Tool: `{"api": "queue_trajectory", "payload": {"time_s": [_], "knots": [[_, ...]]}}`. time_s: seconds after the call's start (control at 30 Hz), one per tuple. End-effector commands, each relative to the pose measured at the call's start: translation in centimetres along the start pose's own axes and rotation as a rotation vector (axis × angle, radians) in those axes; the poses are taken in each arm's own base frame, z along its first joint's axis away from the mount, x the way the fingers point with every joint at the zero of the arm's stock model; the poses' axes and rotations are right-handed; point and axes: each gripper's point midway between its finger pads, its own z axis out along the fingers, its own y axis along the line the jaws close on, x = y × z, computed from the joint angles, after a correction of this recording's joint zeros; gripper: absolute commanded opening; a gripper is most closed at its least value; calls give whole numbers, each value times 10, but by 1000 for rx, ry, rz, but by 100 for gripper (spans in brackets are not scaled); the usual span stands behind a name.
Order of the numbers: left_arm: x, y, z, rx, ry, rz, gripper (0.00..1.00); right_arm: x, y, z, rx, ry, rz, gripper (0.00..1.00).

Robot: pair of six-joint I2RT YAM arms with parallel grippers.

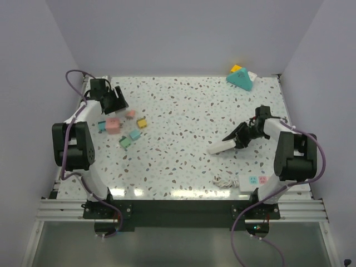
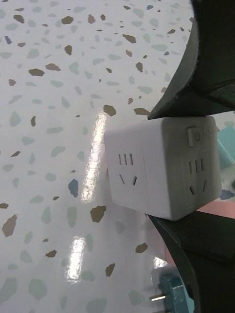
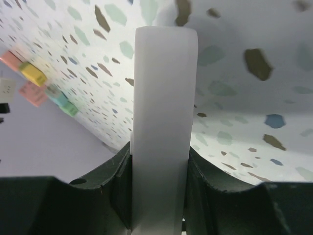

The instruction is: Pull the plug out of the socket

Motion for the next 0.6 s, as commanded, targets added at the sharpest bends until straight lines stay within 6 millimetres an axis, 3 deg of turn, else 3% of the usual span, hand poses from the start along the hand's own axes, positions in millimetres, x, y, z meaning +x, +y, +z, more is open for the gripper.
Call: {"api": "queue_trajectory", "payload": {"time_s": [0.0, 0.17, 0.3, 0.4, 0.5, 0.57], "knots": [[-24, 1, -1, -11, -43, -15, 61, -50, -39, -11, 87, -228, 45, 0], [-2, 11, -6, -44, 14, 0, 71, -56, -75, -35, 120, -295, 213, 0], [13, 20, -11, -87, 65, 12, 82, -63, -101, -69, 172, -405, 332, 0], [17, 23, -16, -99, 63, 11, 90, -66, -121, -89, 220, -480, 399, 6], [20, 19, -23, -88, 61, -3, 93, -73, -142, -98, 235, -531, 450, 11], [14, 14, -31, -69, 30, -10, 94, -71, -148, -87, 205, -475, 480, 13]]}}
